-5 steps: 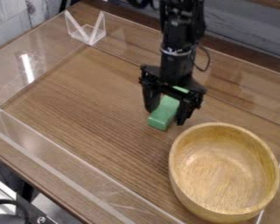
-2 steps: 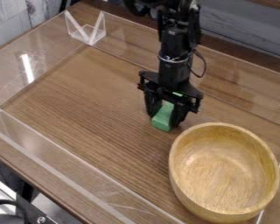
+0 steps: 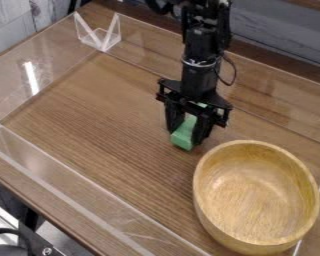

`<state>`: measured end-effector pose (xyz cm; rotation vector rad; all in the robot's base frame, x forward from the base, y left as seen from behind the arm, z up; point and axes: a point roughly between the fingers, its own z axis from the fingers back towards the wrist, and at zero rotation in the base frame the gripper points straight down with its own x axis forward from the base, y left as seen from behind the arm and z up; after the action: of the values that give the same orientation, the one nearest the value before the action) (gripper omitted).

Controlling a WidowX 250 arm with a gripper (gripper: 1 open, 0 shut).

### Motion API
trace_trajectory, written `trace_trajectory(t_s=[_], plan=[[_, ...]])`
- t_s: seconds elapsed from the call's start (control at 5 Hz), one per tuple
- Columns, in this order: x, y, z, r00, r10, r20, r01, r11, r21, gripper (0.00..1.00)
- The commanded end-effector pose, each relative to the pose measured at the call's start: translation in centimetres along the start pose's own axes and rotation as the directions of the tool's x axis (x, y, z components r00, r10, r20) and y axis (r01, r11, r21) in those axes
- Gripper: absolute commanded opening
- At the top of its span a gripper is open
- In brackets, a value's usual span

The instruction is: Put the green block in the brown bowl

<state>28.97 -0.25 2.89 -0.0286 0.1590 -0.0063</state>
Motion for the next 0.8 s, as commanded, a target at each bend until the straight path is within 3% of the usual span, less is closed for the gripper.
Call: trace_trajectory(t_s=[0.0, 0.4, 0.6], plan=[[0.8, 0.1, 3.5, 0.997, 0.001, 0.076, -0.001, 1.000, 0.001, 0.00], [0.4, -0.5, 7.4, 0.995, 0.003, 0.101, -0.003, 1.000, 0.001, 0.00], [-0.8, -1.3, 11.1, 0.991, 0.001, 0.133, -0.001, 1.000, 0.001, 0.00]])
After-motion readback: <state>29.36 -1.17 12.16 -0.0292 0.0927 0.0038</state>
